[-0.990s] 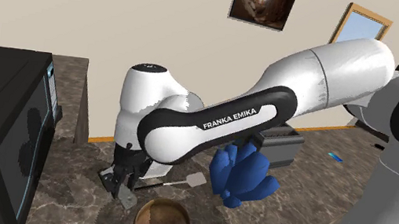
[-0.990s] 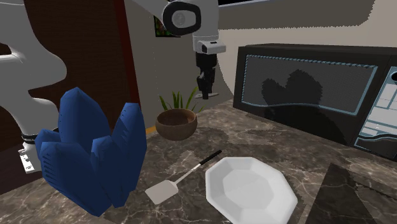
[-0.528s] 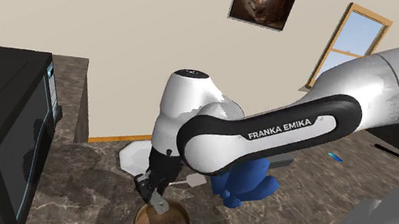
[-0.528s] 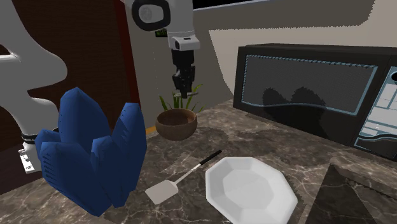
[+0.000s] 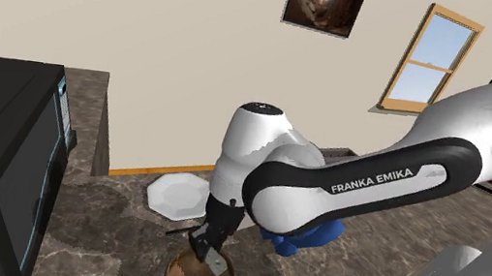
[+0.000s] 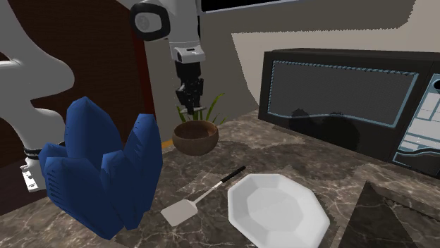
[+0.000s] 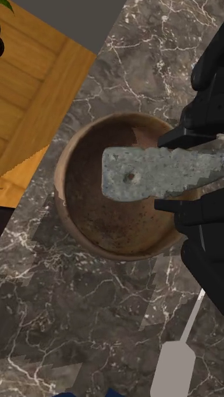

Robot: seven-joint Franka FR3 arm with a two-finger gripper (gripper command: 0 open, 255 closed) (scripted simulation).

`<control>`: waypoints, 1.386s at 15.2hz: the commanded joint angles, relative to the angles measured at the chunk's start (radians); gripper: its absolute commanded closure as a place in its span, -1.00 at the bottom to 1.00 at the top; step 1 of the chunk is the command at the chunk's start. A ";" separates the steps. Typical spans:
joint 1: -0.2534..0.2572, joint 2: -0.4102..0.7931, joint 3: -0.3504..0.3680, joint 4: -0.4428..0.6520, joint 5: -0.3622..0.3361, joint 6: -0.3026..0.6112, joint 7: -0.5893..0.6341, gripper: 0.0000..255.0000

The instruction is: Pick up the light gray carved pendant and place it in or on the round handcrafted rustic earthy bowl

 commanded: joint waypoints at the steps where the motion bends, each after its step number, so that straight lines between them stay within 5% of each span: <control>1: -0.002 0.019 0.005 -0.013 -0.005 0.031 0.002 1.00; 11: -0.013 0.131 0.030 -0.066 -0.053 0.188 0.033 1.00; 18: -0.013 0.131 0.030 -0.066 -0.053 0.188 0.033 1.00; 19: -0.013 0.131 0.030 -0.066 -0.053 0.188 0.033 -1.00; 21: -0.013 0.131 0.030 -0.066 -0.053 0.188 0.033 -1.00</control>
